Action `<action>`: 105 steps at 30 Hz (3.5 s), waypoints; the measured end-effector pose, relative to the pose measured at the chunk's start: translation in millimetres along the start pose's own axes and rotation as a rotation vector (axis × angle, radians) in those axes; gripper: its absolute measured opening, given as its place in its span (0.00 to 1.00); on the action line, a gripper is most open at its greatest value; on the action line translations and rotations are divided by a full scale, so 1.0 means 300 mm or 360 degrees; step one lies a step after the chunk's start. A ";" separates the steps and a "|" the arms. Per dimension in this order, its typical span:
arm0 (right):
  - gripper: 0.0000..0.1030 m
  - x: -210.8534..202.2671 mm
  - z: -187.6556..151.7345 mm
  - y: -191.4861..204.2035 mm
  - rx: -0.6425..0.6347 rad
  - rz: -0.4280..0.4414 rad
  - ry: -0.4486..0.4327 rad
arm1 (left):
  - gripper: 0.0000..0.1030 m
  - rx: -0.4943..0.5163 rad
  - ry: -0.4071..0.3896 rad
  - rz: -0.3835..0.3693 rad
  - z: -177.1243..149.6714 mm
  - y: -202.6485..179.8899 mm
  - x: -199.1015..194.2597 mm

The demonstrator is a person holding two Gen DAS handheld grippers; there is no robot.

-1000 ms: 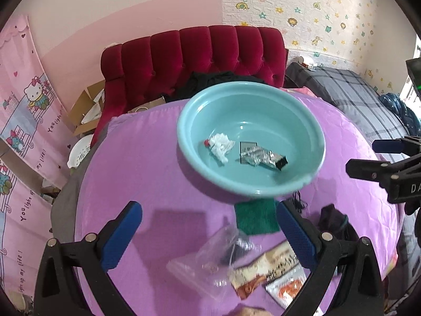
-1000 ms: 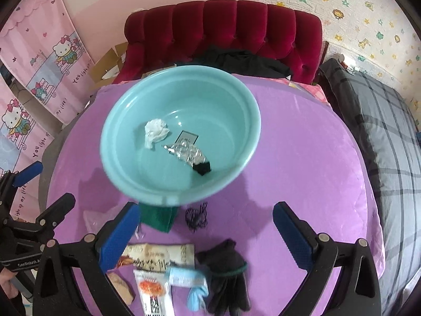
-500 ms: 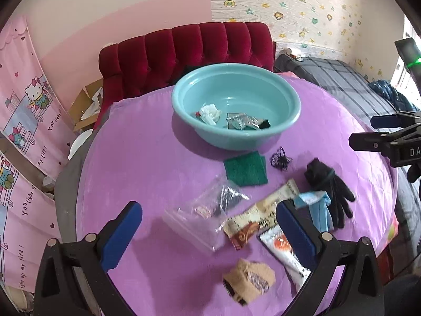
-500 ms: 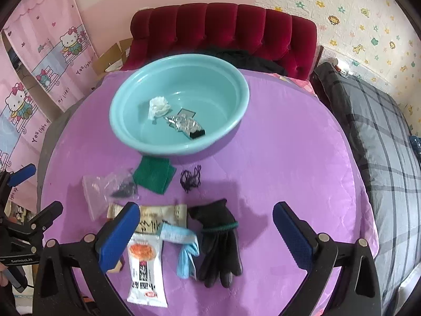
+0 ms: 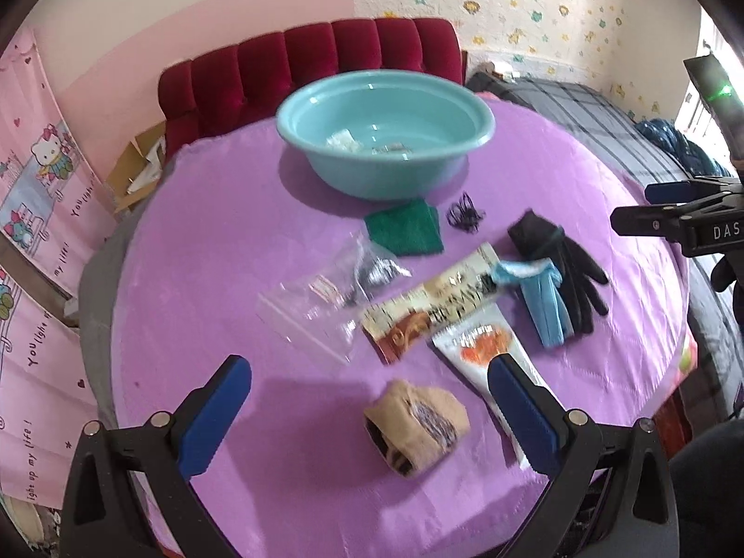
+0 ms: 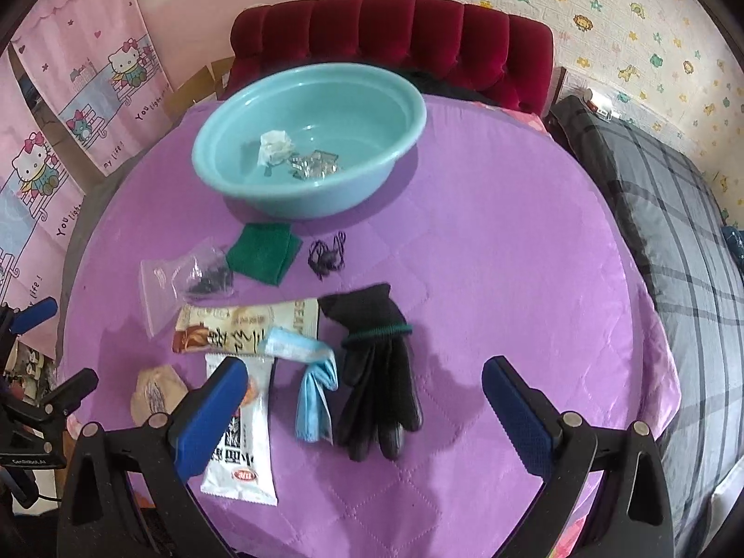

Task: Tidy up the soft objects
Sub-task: 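Withdraw both tools from the basin back toward the remaining items, then grasp the tan burlap pouch with the left tool while the right tool grasps the black glove, then carry the pouch and black glove over the teal basin and release both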

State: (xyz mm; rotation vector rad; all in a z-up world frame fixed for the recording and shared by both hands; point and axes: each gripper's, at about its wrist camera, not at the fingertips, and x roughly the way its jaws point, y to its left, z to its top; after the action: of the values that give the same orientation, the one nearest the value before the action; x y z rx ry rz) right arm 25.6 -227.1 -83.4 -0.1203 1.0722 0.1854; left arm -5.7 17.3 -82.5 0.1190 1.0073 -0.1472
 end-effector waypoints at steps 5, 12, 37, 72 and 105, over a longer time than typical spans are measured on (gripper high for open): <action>1.00 0.032 -0.064 -0.005 -0.0020 -0.0007 0.0042 | 1.00 0.0050 0.0063 -0.0027 -0.050 -0.043 0.035; 1.00 0.063 -0.115 -0.024 0.0006 0.0015 0.0099 | 1.00 0.0050 0.0188 -0.0046 -0.093 -0.061 0.103; 1.00 0.172 -0.117 -0.061 0.0044 0.0043 0.0215 | 0.19 -0.0041 0.0368 -0.0158 -0.146 -0.063 0.229; 0.14 0.263 -0.097 -0.080 0.0166 0.0125 0.0329 | 0.19 -0.0087 0.0180 -0.0141 -0.050 -0.001 0.103; 0.15 0.017 0.198 -0.059 0.0103 0.0083 0.0153 | 0.19 0.0058 -0.0018 -0.0223 0.301 0.010 0.015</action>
State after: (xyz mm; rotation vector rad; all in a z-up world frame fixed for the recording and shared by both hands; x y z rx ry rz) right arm 82.9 -232.8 -59.6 -0.0434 1.1764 0.1934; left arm 72.4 4.8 -38.4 0.0804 1.0019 -0.2940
